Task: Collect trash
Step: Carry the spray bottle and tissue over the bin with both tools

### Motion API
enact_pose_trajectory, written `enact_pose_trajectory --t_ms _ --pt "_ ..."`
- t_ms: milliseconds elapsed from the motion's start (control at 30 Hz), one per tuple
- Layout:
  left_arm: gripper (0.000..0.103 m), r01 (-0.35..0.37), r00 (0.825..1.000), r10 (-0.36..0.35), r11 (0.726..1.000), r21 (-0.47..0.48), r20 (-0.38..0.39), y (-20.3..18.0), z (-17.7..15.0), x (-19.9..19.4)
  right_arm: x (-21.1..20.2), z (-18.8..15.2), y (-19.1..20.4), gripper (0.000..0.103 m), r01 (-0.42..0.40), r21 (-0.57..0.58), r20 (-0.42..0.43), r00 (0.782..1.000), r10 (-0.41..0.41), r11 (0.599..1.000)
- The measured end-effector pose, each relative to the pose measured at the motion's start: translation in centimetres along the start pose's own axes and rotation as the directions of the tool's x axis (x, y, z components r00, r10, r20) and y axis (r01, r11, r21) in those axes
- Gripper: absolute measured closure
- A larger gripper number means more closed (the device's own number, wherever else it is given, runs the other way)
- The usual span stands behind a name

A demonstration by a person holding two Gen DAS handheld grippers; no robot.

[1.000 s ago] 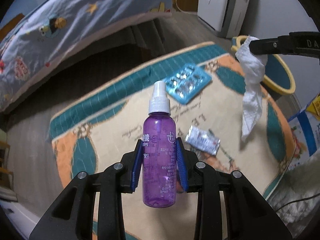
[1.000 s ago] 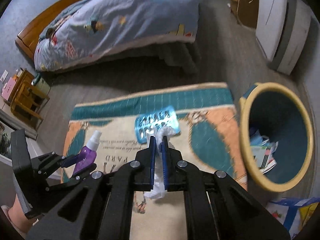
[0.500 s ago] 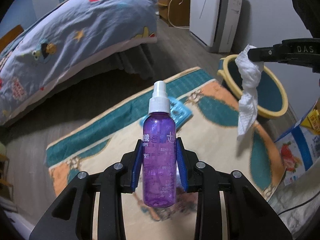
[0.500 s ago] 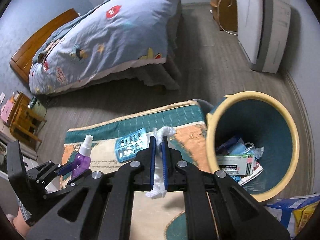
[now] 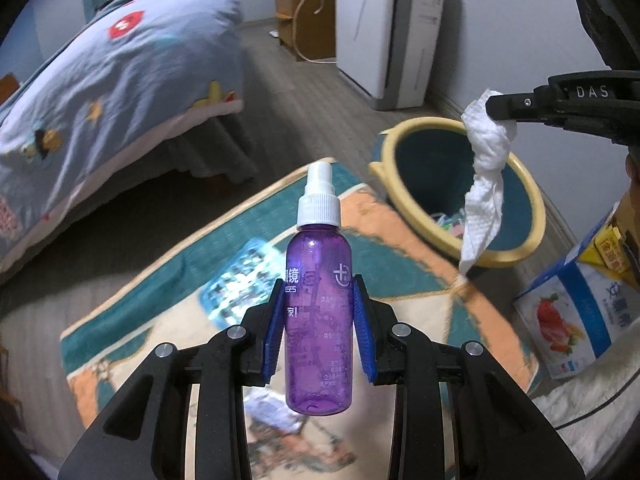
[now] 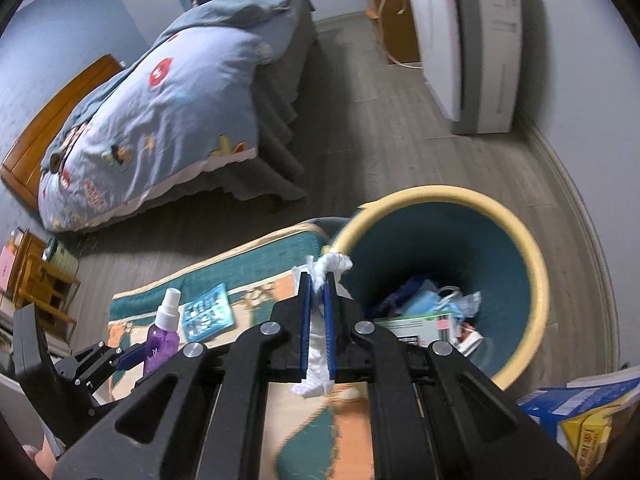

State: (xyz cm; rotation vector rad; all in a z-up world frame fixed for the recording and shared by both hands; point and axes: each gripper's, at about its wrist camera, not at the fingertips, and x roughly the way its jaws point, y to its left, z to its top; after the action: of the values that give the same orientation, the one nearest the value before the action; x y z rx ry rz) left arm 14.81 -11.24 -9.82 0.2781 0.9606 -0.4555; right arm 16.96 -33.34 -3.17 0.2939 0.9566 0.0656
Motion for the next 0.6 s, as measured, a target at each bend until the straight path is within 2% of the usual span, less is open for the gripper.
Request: enact_pose_trajectory --t_ms 400,600 --pt "0.07 0.069 0.998 -0.068 0.996 0.064 -0.008 -6.0 2.8 2.6 -1.1 0.5 -8.2 0.097 0.079 0.131 0.018 0.996 -0.082 0.988" --pt "0.07 0.098 0.995 -0.097 0.992 0.079 -0.012 -8.1 3.8 4.0 -1.5 1.1 -10.8 0.097 0.177 0.123 0.038 0.982 -0.183 0.976"
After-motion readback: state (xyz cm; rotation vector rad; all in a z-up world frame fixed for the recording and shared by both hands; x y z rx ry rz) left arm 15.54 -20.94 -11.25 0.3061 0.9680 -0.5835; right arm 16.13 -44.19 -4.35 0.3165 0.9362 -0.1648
